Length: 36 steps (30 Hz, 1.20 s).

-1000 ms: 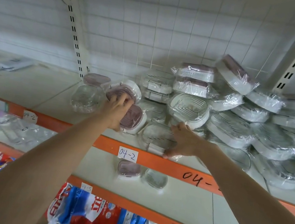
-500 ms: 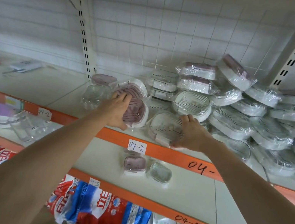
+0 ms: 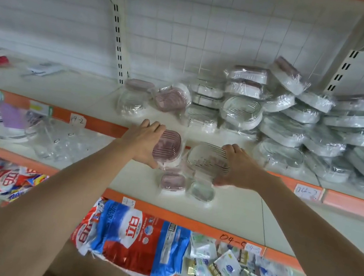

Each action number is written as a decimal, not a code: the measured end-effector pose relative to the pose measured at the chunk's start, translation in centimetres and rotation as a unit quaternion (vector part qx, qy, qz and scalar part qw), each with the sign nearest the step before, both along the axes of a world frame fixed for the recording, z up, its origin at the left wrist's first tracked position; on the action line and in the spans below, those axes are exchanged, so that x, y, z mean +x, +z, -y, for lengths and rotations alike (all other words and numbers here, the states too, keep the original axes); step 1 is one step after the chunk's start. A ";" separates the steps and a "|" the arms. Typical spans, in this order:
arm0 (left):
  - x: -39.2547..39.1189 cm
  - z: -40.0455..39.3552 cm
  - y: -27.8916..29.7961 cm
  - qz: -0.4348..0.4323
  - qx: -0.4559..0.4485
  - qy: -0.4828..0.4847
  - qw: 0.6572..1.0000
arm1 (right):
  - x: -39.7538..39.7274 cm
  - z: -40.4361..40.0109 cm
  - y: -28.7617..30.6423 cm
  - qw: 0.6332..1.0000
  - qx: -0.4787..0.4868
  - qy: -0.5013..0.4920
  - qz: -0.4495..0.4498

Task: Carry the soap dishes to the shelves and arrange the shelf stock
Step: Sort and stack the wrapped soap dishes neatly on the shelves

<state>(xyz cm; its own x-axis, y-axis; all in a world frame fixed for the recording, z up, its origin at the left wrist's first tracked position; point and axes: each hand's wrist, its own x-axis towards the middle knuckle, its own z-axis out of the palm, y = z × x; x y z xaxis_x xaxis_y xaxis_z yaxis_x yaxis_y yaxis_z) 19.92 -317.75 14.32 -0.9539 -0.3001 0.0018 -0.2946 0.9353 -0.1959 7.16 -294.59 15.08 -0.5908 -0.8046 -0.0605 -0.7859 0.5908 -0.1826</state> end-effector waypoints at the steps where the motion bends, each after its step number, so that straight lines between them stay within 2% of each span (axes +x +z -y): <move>1: 0.5 -0.2 -0.4 0.004 0.005 -0.001 1.000 | 0.6 -0.2 -0.4 1.000 0.006 0.000 -0.001; 11: 4.1 -2.1 -6.5 0.089 0.066 -0.001 0.994 | 4.7 -1.8 -6.7 0.997 0.049 -0.014 0.062; 23: 3.1 -3.0 -19.1 0.175 0.092 0.022 0.980 | 4.3 -1.7 -20.1 0.986 0.085 -0.040 0.137; 29: -0.7 -2.4 -25.4 0.160 0.102 0.005 0.982 | 1.2 -0.8 -26.8 0.982 0.078 -0.072 0.155; 36: -6.4 -1.2 -30.5 0.140 0.119 0.021 0.983 | -4.7 0.2 -31.4 0.982 0.051 -0.094 0.154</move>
<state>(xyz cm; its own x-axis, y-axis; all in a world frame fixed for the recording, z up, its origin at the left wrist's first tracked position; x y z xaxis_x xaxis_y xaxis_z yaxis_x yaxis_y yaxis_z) 13.56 -316.56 -16.19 -0.8936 -0.2998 -0.3340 -0.3003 0.9524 -0.0515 2.50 -294.77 -16.34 -0.6692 -0.6636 -0.3344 -0.5785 0.7476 -0.3262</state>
